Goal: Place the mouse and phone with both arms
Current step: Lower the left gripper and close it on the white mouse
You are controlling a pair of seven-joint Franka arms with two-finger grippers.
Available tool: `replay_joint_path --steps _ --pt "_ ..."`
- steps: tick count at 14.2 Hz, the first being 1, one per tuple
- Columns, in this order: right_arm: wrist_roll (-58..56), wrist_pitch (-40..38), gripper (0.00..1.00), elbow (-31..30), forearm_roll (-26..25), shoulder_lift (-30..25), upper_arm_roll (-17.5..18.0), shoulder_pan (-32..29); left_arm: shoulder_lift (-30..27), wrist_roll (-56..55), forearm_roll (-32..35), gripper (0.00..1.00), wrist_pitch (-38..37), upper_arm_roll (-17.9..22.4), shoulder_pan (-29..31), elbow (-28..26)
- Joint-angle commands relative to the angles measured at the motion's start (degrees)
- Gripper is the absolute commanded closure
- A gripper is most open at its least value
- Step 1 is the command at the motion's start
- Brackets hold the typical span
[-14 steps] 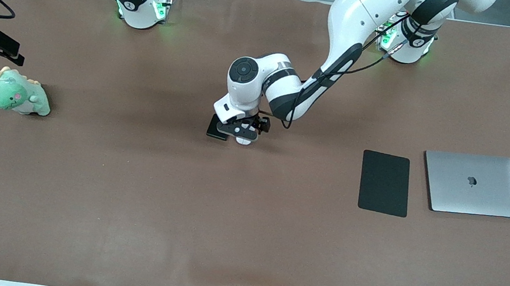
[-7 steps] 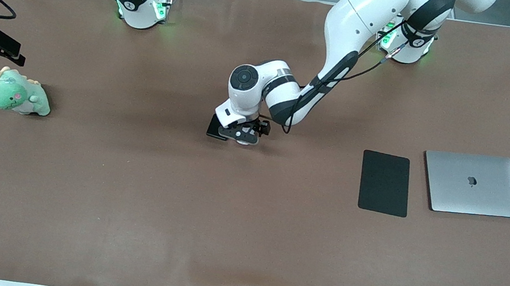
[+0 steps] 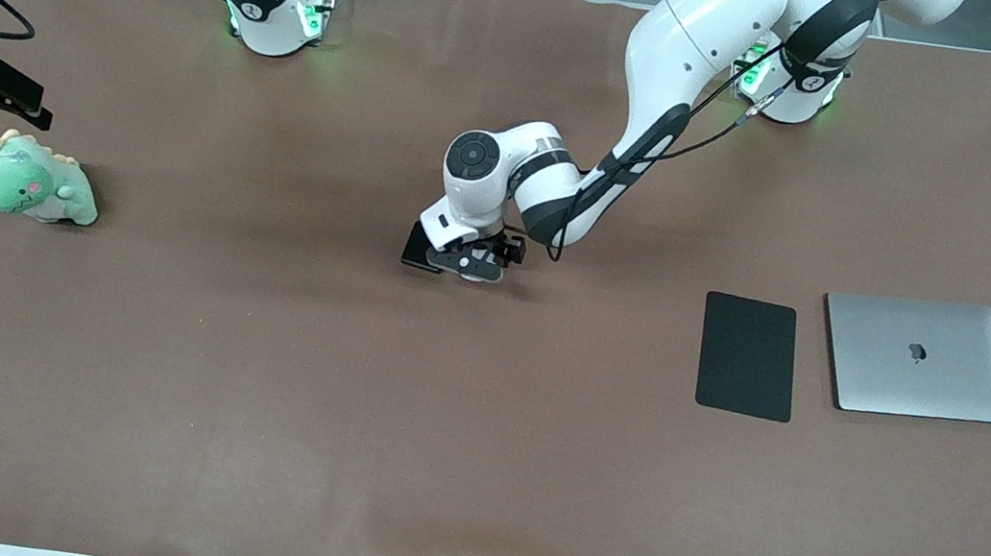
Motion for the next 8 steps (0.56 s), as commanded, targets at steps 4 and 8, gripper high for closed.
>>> replay_joint_path --steps 4,8 --pt "-0.46 -0.35 0.0 0.29 -0.53 3.42 0.04 0.71 0.26 -2.43 1.61 1.0 0.45 0.78 -0.89 1.4" --pt "-0.37 -0.35 0.0 0.21 -0.98 6.15 -0.05 1.33 -2.28 -2.43 1.34 1.0 -0.43 0.7 -0.27 1.4"
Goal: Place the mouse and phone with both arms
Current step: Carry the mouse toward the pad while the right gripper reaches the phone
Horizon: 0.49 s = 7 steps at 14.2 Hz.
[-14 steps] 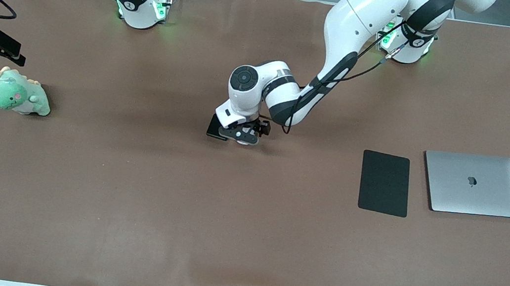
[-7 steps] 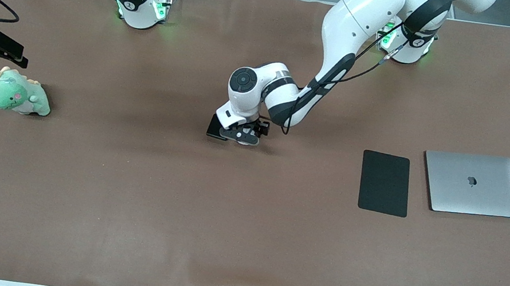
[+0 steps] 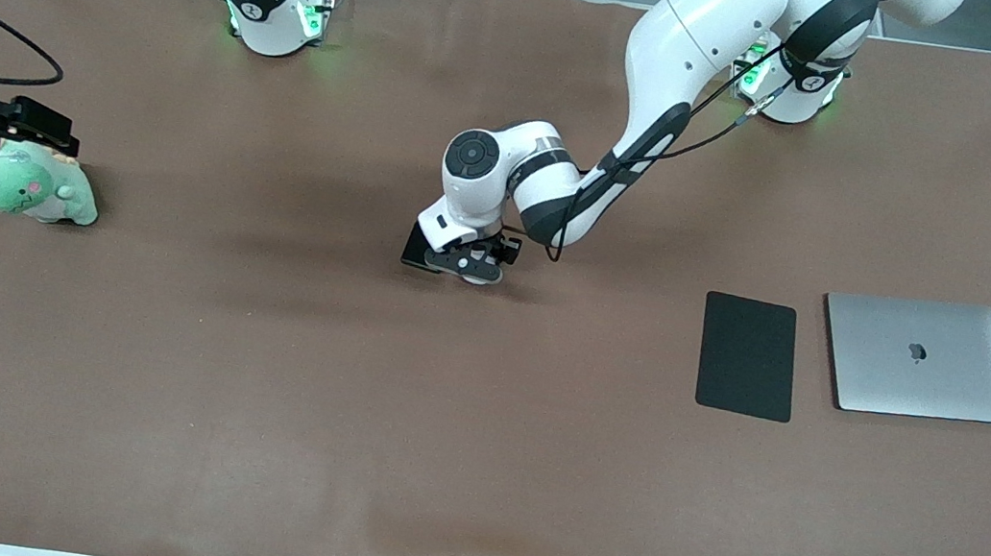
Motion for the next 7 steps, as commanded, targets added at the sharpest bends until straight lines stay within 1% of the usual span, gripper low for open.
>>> replay_joint_path --steps 1,3,5,7 --pt "-0.42 -0.33 0.0 0.29 -0.87 2.04 -0.09 0.35 -3.32 -1.94 1.17 1.0 -1.15 0.51 0.06 0.34" --pt "-0.42 -0.42 0.0 0.11 -0.87 2.31 -0.09 0.35 -6.13 -2.02 0.9 1.0 -3.34 0.42 1.81 0.34" --pt "-0.42 -0.25 0.0 0.2 -2.36 3.01 -0.09 0.26 -10.17 -2.02 0.73 1.0 -5.36 0.42 3.48 0.34" --pt "0.1 -0.33 0.0 -0.15 -2.63 3.28 0.0 0.61 -13.78 -2.02 -0.06 1.0 -7.56 0.42 5.67 0.25"
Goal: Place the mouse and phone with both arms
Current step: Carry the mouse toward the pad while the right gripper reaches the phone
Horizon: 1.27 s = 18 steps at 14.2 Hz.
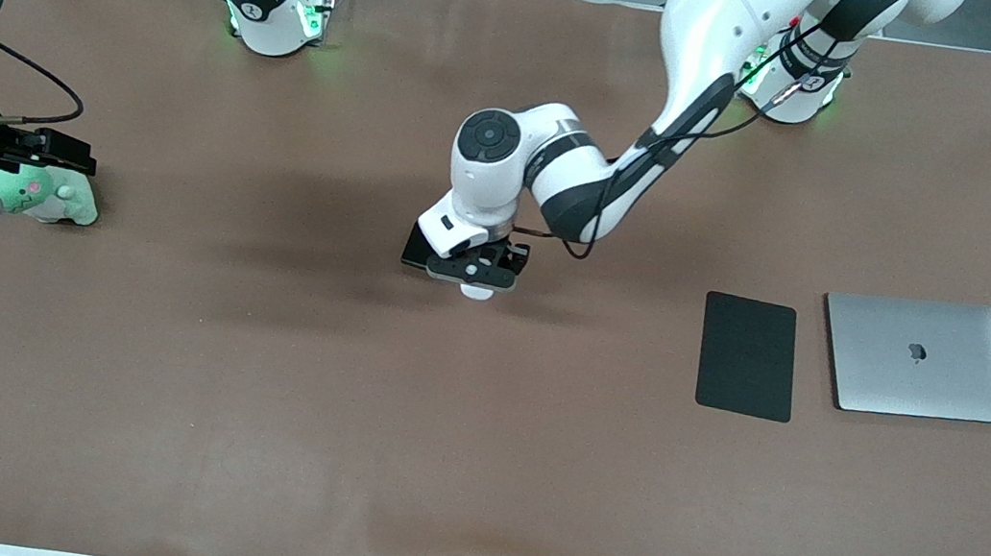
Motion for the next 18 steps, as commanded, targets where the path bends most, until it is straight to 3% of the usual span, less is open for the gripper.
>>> replay_joint_path --steps 1,6,12,18 --pt "0.28 -0.35 0.0 0.06 -1.09 0.2 0.04 0.98 -6.07 -1.36 -0.24 1.0 -3.46 0.03 2.9 -1.6" --pt "9.57 2.72 0.0 -0.29 1.71 2.56 0.13 5.46 -11.61 -0.66 -0.42 1.0 -9.25 -0.06 12.11 -2.04" --pt "16.43 5.96 0.0 -0.47 7.07 5.38 0.04 8.89 -14.08 4.08 -0.42 1.0 -14.62 -0.59 24.51 -4.32" --pt "24.79 10.28 0.0 -0.56 7.61 9.51 0.04 14.6 -18.65 18.99 -3.57 1.0 -14.89 -2.78 35.5 -11.61"
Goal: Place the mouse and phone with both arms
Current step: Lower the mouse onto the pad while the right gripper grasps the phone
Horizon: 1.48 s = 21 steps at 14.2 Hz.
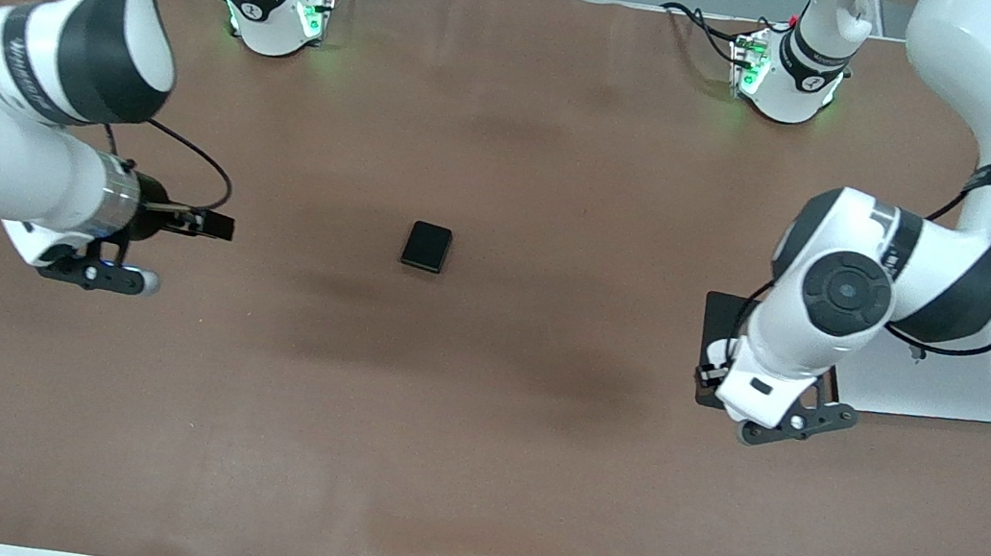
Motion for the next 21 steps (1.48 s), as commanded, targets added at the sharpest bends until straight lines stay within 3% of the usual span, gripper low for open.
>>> replay_joint_path --steps 1,7,13,15,21 --pt "3.12 1.15 0.0 0.3 0.65 1.82 -0.33 2.32 -5.27 8.97 -3.24 1.0 -0.33 -3.16 5.91 -6.1" --pt "3.82 11.33 0.0 -7.07 4.42 3.23 -0.33 5.4 -5.98 23.4 -4.39 1.0 -0.24 -13.45 20.25 -11.82" --pt "4.52 17.94 0.0 -12.88 5.22 5.16 -0.33 11.45 -3.52 24.39 -3.69 1.0 1.34 -13.54 19.56 -16.83" --pt "8.19 21.78 0.0 -14.54 5.22 6.04 -0.33 13.74 -3.43 24.3 -3.6 1.0 6.58 -13.63 19.64 -20.07" --pt "14.71 31.1 0.0 -20.51 5.39 8.24 -0.24 18.4 0.61 24.82 -1.84 1.0 8.28 -13.46 19.29 -18.86"
